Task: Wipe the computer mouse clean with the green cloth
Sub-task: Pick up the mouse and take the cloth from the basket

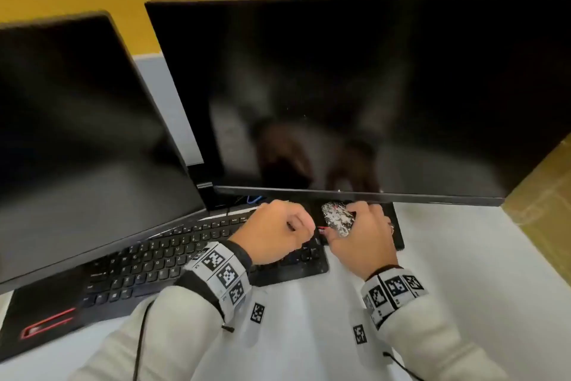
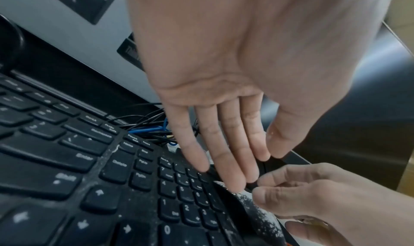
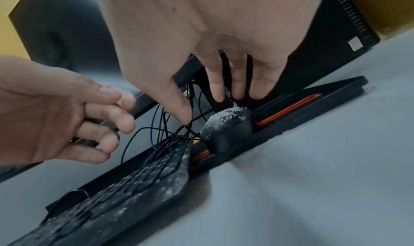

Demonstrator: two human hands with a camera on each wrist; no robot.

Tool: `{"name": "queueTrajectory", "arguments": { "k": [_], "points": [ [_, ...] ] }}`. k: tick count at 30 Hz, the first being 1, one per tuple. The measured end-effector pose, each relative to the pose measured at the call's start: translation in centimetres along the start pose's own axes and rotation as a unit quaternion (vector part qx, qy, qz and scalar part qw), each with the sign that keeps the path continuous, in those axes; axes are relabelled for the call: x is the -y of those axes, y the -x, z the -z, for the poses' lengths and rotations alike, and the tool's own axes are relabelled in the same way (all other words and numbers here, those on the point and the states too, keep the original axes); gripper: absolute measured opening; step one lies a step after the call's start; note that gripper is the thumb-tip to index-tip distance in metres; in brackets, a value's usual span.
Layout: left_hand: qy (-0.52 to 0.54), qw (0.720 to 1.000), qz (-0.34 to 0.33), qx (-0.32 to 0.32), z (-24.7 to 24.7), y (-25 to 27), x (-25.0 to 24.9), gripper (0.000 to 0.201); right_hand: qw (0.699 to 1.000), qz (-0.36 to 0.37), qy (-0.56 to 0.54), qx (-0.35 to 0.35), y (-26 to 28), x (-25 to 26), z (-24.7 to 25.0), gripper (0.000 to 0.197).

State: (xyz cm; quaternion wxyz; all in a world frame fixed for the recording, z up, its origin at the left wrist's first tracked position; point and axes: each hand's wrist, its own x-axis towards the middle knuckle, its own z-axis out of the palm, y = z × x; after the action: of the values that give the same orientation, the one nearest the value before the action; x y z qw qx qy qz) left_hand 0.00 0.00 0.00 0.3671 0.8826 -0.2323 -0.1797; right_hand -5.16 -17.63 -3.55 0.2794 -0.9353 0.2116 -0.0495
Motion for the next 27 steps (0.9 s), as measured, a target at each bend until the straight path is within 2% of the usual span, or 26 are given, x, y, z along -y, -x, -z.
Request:
{"name": "queueTrajectory", "arguments": {
  "k": [3,5,15,20,24,27],
  "points": [
    [0.018,1.0,-0.014,-0.02,-0.2,-0.6,1.1,0.017,0.999,-0.012,0.034,0.01,-0.8,0.2,-0.8,0.074],
    [0.024,0.999,-0.027,-0.024,-0.1,-0.8,1.3,0.015,0.999,-0.015,0.048,0.019,-1.3,0.3,-1.0,0.078],
    [-0.086,0.992,-0.08,-0.051,-1.8,-0.9,2.2,0.006,0.998,0.017,0.056,0.001,-1.5,-1.0,-0.4,0.061],
    [-0.07,0.992,-0.063,-0.081,-3.5,0.9,3.0,0.028,0.997,0.064,-0.009,-0.039,1.6,-1.4,0.4,0.064],
    [-0.005,0.995,-0.026,-0.097,-4.7,5.1,2.7,0.028,0.99,0.109,-0.041,-0.082,6.0,-0.8,1.2,0.064],
    [0.08,0.994,0.032,-0.073,-5.0,8.3,1.8,0.051,0.985,0.135,-0.07,-0.076,9.2,0.4,1.6,0.065]
  ]
}}
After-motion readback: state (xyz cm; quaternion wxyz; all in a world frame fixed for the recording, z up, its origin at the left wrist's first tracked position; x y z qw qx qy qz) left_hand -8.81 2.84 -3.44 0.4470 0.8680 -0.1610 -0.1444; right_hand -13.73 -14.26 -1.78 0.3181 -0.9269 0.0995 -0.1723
